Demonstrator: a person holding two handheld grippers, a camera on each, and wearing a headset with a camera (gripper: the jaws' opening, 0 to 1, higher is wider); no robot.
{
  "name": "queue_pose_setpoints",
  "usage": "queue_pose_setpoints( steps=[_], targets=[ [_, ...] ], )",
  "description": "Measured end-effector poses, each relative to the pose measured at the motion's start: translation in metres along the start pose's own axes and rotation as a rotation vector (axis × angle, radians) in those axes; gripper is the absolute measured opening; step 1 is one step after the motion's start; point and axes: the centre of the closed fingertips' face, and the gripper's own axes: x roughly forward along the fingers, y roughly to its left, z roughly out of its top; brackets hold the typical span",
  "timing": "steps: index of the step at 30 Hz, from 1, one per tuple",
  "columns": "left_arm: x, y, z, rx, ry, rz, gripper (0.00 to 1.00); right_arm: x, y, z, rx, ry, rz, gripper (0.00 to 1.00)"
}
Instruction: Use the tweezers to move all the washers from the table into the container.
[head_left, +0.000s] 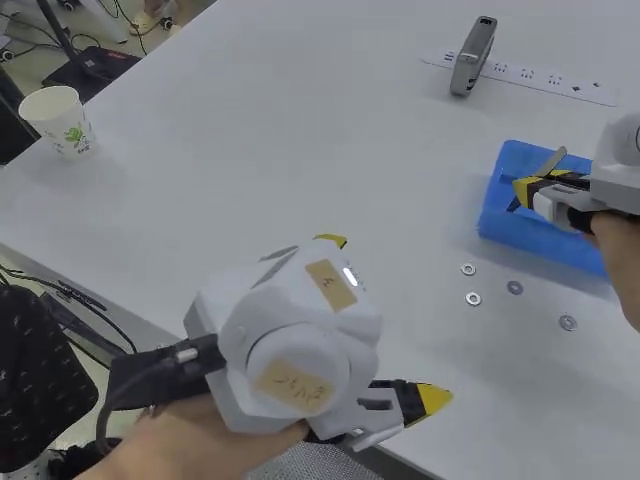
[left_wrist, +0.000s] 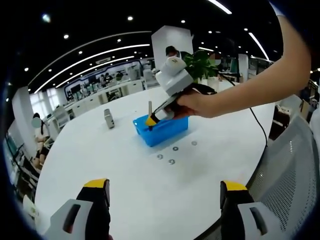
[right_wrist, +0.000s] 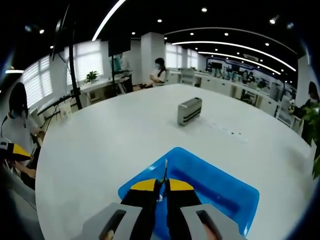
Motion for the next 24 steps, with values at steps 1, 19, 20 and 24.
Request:
queue_pose_setpoints(
  steps=[1, 19, 20, 24],
  targets=[
    [0.0, -0.001, 0.0, -0.003, -0.002, -0.005, 0.94, -0.001, 0.0, 0.0, -0.003, -0.001, 0.002, 0.03],
    [-0.002, 0.002, 0.003, -0.001, -0.016, 0.018, 0.94, -0.063, 0.033, 0.043, -0.002, -0.145, 0.082, 0.03],
    [-0.002, 0.002, 0.004, -0.001, -0.018, 0.019, 0.94, -0.066, 0.037, 0.044, 0.001, -0.154, 0.096, 0.03],
    [-0.002, 0.001, 0.003, 0.002, -0.019, 0.019, 0.94, -0.071, 0.048, 0.042, 0.007, -0.156, 0.122, 0.03]
  ],
)
